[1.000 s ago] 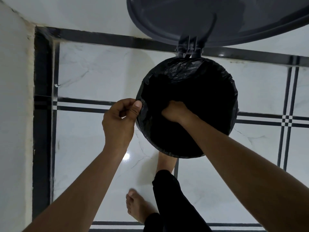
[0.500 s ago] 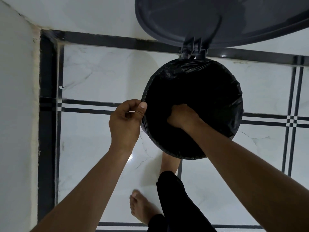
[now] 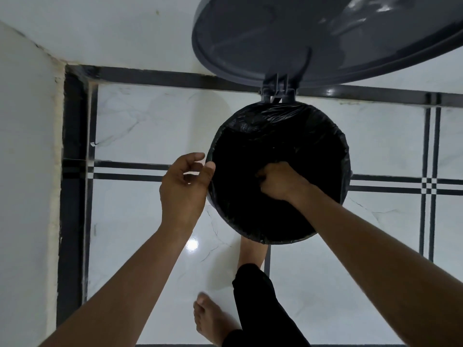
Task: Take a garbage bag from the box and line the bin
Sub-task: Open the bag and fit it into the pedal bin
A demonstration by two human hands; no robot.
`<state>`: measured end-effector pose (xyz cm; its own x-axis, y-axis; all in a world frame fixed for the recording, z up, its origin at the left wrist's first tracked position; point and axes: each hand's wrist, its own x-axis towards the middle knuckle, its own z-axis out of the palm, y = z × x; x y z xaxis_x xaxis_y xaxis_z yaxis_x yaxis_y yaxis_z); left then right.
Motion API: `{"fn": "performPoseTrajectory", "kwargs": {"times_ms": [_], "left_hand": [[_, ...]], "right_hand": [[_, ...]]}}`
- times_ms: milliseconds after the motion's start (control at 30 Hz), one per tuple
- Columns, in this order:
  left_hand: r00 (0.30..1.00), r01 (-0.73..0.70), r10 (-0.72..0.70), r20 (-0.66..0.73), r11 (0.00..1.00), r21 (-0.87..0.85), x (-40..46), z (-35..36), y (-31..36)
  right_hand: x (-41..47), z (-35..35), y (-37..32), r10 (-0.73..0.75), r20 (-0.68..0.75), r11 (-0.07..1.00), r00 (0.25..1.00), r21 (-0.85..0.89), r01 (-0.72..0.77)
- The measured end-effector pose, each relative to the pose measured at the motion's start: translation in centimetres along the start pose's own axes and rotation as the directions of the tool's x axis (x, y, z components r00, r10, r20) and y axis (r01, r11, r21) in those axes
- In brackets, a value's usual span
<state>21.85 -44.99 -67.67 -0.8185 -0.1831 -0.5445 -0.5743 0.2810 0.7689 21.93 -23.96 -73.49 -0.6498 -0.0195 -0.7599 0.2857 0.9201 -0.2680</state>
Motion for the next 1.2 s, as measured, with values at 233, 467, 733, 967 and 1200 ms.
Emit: {"fn": "performPoseTrajectory", "kwargs": {"times_ms": [233,467,733,967,1200], "left_hand": [[0.934,-0.357,0.343,0.101,0.893,0.273,3.0,3.2,6.4],[0.823,-0.562,0.404,0.399,0.677,0.475,8.1,6.1,9.7],[0.949,-0.304,0.233,0.213,0.857,0.416,8.6,8.4,9.8],[0.837,0.103,-0.249,0.487,0.946,0.307,11.7,7.2,11.0],[0.92,0.108,-0.126,0.371,0.992,0.069,9.9,5.3,9.6]], "right_hand": [[-5.5,-9.1,1.9,-0.001,-0.832,0.932,0.554,0.2,0.302],[-2.0,-12.9,4.1,0.209,-0.494,0.843,0.844,0.528,0.1],[0.8,-13.7,4.4,0.211,-0.297,0.757,0.931,0.653,0.037],[1.1,-14.0,5.1,0.137,-0.131,0.583,0.982,0.812,0.027],[-3.2,-11.4,8.4,0.358,-0.346,0.464,0.867,0.872,0.156]]}}
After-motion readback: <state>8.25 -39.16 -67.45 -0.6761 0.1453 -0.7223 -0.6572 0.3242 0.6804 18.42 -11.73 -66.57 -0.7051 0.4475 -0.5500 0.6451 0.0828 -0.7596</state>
